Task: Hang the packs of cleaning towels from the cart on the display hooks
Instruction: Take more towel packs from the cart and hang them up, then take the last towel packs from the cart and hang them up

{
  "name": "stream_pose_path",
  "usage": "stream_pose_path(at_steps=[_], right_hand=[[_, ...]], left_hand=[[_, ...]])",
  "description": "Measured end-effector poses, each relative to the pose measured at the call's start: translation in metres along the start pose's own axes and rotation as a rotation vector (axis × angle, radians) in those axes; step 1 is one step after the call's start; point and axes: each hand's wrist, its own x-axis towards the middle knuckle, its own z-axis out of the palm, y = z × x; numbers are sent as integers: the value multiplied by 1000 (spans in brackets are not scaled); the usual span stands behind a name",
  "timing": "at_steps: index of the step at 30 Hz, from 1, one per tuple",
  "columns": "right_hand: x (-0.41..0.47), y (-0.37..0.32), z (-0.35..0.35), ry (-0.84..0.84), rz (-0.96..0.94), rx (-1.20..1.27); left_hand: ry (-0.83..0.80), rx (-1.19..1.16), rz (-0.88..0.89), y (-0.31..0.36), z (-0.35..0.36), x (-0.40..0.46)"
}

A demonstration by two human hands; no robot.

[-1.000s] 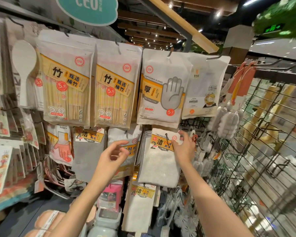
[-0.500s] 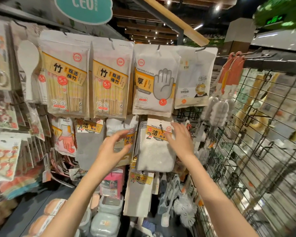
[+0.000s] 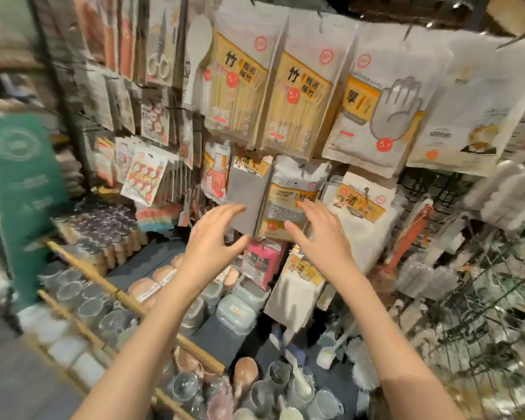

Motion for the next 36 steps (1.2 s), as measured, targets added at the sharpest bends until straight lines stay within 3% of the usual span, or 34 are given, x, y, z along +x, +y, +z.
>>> stream_pose_path(at_steps=[4, 13, 27, 36], right_hand=[[-12, -52, 55, -186, -156, 56], [-42, -199, 146, -423, -486, 216], [-143, -476, 272, -616, -985, 296], [-230, -585, 326, -787, -1204, 278]], left_hand=[[91, 154, -196, -33, -37, -61], [311, 382, -522, -85, -147, -176], [625, 598, -912, -180, -320, -372], [739, 672, -1122, -211, -378, -498]])
